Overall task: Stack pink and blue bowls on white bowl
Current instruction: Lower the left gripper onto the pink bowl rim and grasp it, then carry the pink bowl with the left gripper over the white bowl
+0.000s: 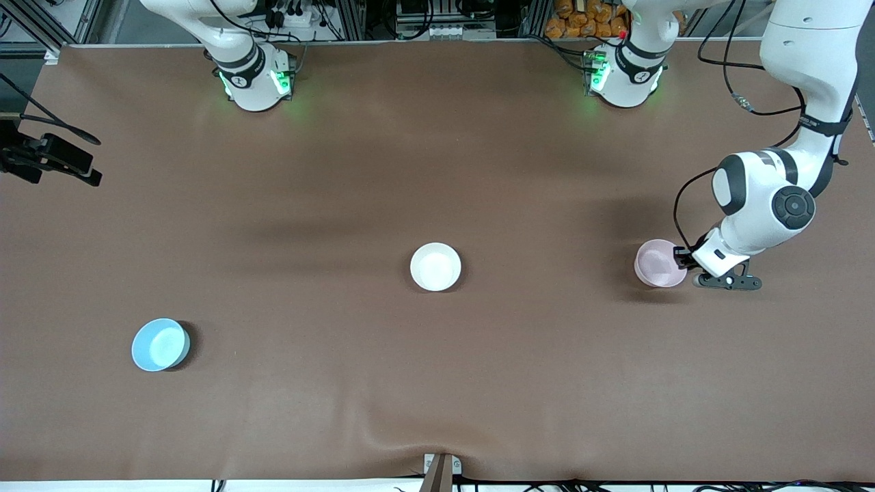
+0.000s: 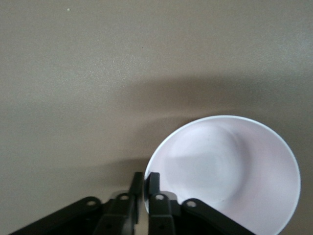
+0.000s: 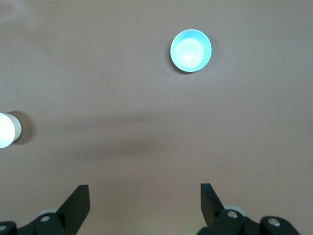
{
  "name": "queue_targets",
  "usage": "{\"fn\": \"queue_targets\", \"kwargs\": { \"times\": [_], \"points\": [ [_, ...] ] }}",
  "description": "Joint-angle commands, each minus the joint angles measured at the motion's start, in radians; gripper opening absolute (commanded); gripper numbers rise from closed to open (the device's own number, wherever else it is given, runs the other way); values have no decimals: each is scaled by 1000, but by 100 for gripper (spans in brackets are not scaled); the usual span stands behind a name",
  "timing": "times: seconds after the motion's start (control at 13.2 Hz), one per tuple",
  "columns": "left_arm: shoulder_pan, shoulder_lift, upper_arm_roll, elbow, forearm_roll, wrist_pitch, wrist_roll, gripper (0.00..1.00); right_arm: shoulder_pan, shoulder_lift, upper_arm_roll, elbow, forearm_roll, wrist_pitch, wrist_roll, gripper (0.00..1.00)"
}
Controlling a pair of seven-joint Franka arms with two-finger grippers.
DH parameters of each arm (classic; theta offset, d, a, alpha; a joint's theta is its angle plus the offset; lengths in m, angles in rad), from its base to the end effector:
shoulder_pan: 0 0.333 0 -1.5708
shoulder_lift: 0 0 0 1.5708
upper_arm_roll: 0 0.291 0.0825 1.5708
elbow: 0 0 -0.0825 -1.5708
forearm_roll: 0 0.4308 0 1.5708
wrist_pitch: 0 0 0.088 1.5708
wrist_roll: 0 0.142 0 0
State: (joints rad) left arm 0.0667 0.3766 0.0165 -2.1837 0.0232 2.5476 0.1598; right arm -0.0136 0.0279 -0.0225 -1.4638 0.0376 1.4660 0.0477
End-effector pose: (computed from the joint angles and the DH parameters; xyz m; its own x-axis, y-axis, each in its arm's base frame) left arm 0.5734 0.0486 0.1155 0.9952 -0.0967 -0.0157 -0.0970 -0.9951 -0.0165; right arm 0.5977 -0.0158 0.5938 0.9964 -0.0797 -0.0273 -0.0807 -0.9961 -0.0356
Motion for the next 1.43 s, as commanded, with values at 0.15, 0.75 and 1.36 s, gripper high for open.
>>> {"fn": "queue_targets", "kwargs": {
  "times": [0.15, 0.75, 1.36],
  "points": [
    [13, -36, -42, 4, 4, -22, 9, 0, -3, 6, 6, 16, -1, -4, 12, 100],
    [-82, -18, -225, 300, -80, -298, -335, 0, -5, 4, 6, 16, -1, -4, 12, 100],
    [-418, 142, -225, 588, -78, -386, -873, 0, -11, 6, 4, 16, -1, -4, 12, 100]
  ]
}}
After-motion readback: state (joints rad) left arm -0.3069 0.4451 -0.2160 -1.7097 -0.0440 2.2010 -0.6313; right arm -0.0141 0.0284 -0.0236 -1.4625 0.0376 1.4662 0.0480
